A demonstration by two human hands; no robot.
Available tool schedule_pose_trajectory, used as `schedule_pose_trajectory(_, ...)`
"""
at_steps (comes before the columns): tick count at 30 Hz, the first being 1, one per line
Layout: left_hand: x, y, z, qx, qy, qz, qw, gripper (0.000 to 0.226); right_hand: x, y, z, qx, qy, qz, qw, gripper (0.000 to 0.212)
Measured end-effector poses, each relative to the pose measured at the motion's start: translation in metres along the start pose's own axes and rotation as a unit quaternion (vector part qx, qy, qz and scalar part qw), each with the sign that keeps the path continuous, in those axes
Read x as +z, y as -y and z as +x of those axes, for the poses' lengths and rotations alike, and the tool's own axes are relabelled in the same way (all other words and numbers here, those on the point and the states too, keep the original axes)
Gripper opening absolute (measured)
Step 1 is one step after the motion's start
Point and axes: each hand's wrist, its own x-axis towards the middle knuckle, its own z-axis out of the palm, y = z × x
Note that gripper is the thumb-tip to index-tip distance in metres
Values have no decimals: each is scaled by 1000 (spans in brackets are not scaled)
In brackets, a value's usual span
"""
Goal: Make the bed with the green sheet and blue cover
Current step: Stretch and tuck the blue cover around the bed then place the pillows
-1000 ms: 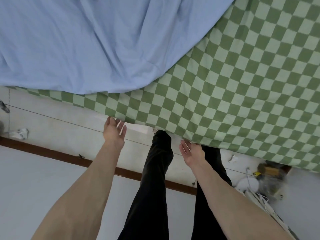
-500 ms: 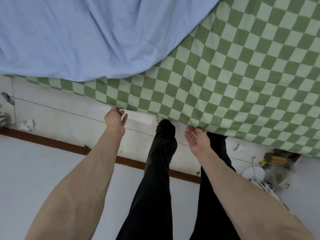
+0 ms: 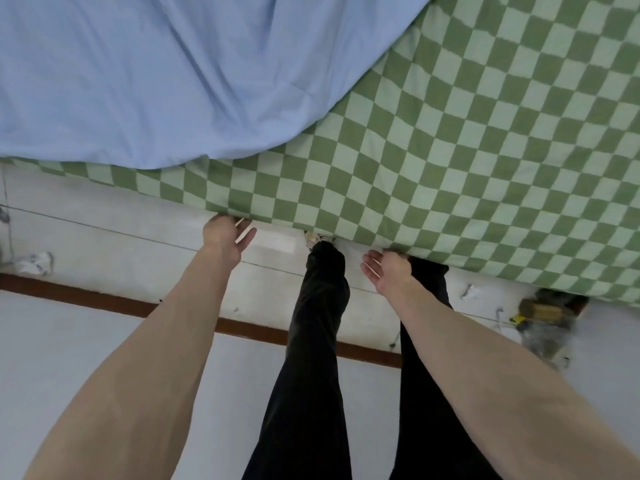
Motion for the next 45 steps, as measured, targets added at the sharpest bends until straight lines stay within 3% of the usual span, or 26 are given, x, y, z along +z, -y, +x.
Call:
schedule_pose_trajectory(4, 8, 25, -20, -30, 81, 51, 995, 31, -15, -2, -13, 6, 17, 16, 1000, 32)
schedule_pose_trajectory(7, 38, 54, -49, -47, 149, 157, 975, 27, -55, -2, -18, 17, -2, 54, 998, 42)
schedule_pose_trajectory(10, 82, 91, -89, -50, 215, 270, 937, 27, -110, 16, -17, 4, -15, 119, 993, 45)
schedule_pose_trajectory(14, 148, 144, -137, -25, 272, 391, 879, 21, -176, 68, -2, -47, -33, 224, 973, 29)
schedule_pose_trajectory(17, 198, 178, -164, 70, 293, 475, 827, 29, -212, 103, 17, -55, -64, 192, 978, 20)
schedule_pose_trajectory(21, 252, 215, -194, 254, 281, 585, 717, 32, -261, 109, 36, 6, -86, 98, 991, 13)
schedule_pose_trajectory(23, 275, 229, -204, 387, 266, 626, 622, 31, -294, 108, 37, 29, -123, 49, 991, 17)
schedule_pose_trajectory(25, 304, 240, -210, 532, 255, 630, 505, 33, -326, 117, 36, -64, -193, -85, 975, 23)
schedule_pose_trajectory(27, 342, 245, -215, 621, 220, 623, 422, 39, -350, 147, 33, -240, -262, -215, 910, 24)
schedule_pose_trajectory(29, 384, 247, -217, 633, 173, 646, 389, 50, -349, 195, 32, -386, -281, -254, 841, 31)
schedule_pose_trajectory(30, 404, 248, -216, 620, 155, 674, 370, 56, -336, 227, 33, -440, -267, -271, 813, 38)
schedule_pose_trajectory(32, 442, 261, -215, 598, 147, 738, 275, 61, -304, 294, 41, -531, -217, -343, 744, 54)
schedule_pose_trajectory(35, 490, 304, -215, 598, 210, 764, 117, 69, -253, 387, 61, -611, -144, -474, 618, 66)
schedule_pose_trajectory(37, 521, 339, -216, 621, 235, 744, 78, 74, -256, 421, 91, -617, -130, -553, 545, 70)
schedule_pose_trajectory(39, 553, 370, -219, 645, 229, 726, 64, 72, -295, 438, 127, -611, -158, -581, 514, 72)
schedule_pose_trajectory(41, 579, 394, -221, 656, 234, 717, 29, 68, -356, 446, 165, -612, -216, -543, 533, 74)
schedule_pose_trajectory(45, 609, 419, -220, 685, 288, 669, -33, 74, -479, 440, 206, -524, -314, -429, 665, 70)
